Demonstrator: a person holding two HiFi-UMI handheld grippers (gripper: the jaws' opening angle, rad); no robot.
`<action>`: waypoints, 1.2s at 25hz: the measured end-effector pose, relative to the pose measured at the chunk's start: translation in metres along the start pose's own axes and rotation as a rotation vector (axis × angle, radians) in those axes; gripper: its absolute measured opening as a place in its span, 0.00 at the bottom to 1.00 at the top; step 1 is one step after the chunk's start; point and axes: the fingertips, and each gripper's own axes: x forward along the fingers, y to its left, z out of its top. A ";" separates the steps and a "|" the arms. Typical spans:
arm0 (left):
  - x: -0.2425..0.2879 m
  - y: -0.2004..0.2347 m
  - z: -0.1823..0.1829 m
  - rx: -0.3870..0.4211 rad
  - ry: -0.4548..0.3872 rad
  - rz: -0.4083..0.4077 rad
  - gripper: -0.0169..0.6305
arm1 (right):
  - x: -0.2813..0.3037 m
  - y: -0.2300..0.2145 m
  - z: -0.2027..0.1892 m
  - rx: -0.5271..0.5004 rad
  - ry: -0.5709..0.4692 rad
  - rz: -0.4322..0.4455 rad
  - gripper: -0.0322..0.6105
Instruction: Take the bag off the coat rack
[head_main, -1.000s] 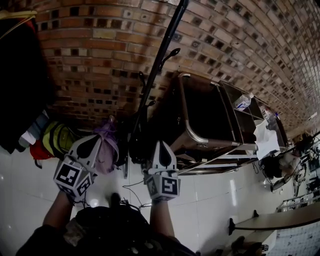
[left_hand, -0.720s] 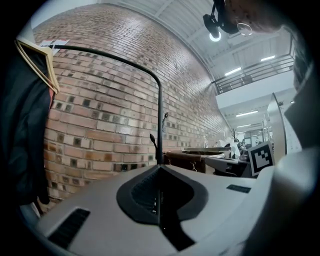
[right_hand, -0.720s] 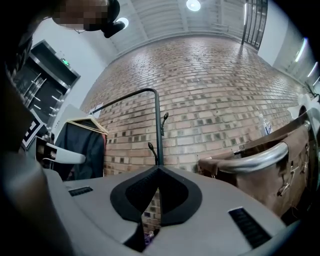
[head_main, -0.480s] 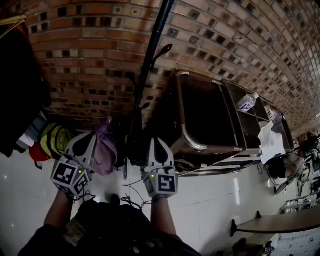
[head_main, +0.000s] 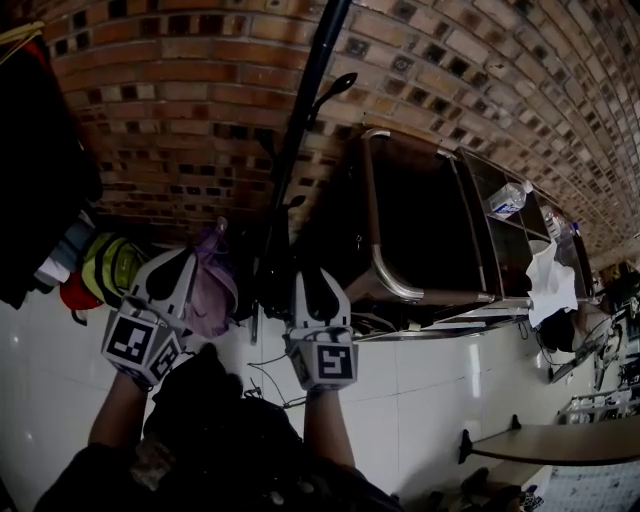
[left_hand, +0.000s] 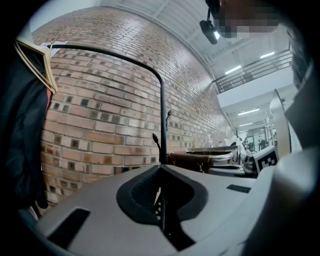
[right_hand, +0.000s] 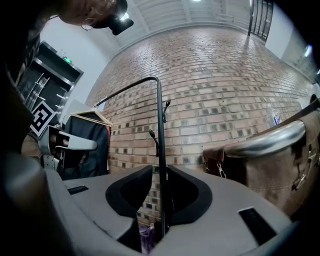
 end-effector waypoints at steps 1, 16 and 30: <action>0.002 0.002 -0.002 -0.001 0.002 -0.001 0.05 | 0.002 0.000 -0.002 -0.003 0.002 0.000 0.19; 0.090 0.038 -0.044 -0.051 0.008 -0.083 0.05 | 0.080 -0.019 -0.070 -0.062 0.108 -0.001 0.38; 0.161 0.060 -0.086 -0.052 0.079 -0.139 0.06 | 0.140 -0.030 -0.146 -0.001 0.219 0.025 0.39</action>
